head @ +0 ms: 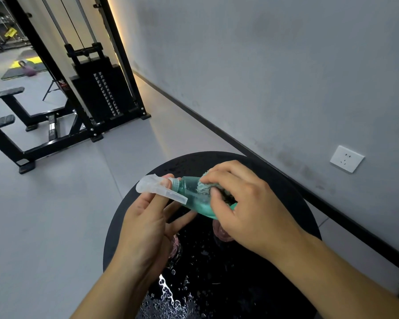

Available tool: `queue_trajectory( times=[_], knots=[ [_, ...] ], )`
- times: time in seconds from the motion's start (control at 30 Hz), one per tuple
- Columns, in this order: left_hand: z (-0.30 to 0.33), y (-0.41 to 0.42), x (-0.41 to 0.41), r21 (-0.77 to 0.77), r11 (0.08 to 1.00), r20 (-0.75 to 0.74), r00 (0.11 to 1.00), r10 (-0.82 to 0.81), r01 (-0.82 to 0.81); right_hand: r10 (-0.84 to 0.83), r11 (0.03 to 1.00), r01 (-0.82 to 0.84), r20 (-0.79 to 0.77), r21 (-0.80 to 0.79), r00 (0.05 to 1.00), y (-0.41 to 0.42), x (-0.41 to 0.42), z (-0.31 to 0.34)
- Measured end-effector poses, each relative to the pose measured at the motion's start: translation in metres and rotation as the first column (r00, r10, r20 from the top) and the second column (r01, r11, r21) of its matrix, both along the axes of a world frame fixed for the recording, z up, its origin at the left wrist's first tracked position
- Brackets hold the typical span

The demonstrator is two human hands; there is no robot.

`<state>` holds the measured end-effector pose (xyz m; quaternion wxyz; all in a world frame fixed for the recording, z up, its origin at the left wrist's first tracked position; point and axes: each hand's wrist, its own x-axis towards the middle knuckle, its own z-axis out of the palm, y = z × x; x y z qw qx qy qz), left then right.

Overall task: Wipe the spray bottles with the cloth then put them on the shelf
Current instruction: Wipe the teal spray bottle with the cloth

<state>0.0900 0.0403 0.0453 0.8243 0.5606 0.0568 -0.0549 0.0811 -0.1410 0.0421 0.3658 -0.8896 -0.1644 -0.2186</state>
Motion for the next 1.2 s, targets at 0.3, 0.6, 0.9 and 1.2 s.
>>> queue_trajectory(
  times=[0.3,0.6,0.9,1.2],
  knots=[
    [-0.002,0.0,0.001,0.01,0.999,0.0,1.0,0.032,-0.032,-0.063,0.998,0.063,-0.059,0.002,0.996,-0.003,0.0,0.001],
    [-0.005,0.003,0.003,-0.002,0.999,0.001,0.999,0.048,-0.048,-0.022,1.0,0.022,-0.067,-0.002,0.997,-0.001,-0.001,0.002],
    [-0.008,0.003,0.003,-0.011,0.999,-0.006,0.999,0.051,-0.051,-0.011,1.0,0.012,-0.071,0.009,0.997,0.001,-0.003,0.0],
    [-0.006,0.004,0.005,-0.038,0.997,0.001,0.998,0.07,-0.07,-0.123,0.99,0.129,-0.102,0.053,0.987,-0.004,0.0,-0.002]
  ],
)
